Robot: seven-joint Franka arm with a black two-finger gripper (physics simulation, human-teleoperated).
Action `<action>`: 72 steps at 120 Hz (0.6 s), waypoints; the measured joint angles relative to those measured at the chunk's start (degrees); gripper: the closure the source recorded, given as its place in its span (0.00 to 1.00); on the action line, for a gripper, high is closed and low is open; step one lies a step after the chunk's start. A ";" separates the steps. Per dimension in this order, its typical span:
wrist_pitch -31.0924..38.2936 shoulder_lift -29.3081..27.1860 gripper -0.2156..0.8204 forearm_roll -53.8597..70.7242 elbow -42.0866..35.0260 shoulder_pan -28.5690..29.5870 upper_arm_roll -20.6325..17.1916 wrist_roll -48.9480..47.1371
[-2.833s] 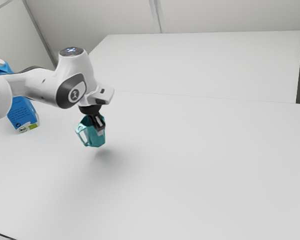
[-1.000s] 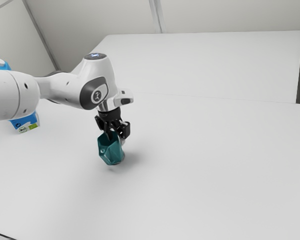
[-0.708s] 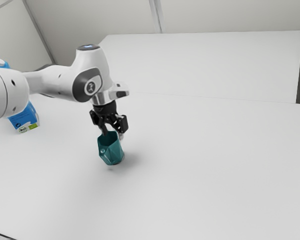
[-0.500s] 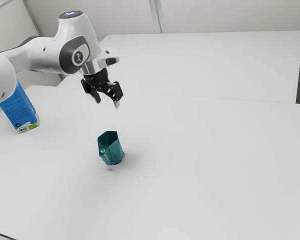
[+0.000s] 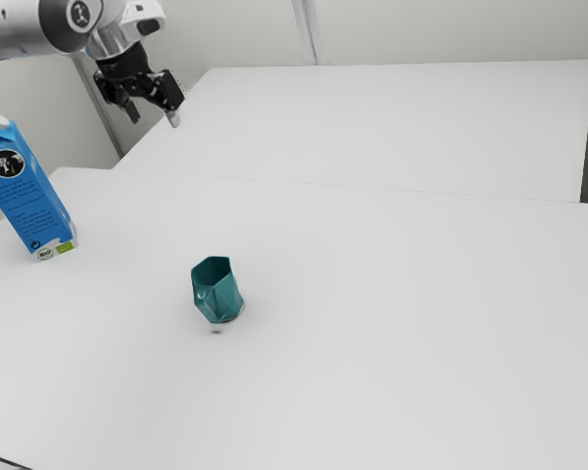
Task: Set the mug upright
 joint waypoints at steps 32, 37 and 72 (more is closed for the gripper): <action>-4.53 0.28 0.23 -0.50 0.40 0.22 1.71 0.98; -4.88 0.31 0.23 -0.62 0.42 0.55 1.79 1.11; -6.05 0.37 0.23 -0.89 0.42 0.81 1.85 1.79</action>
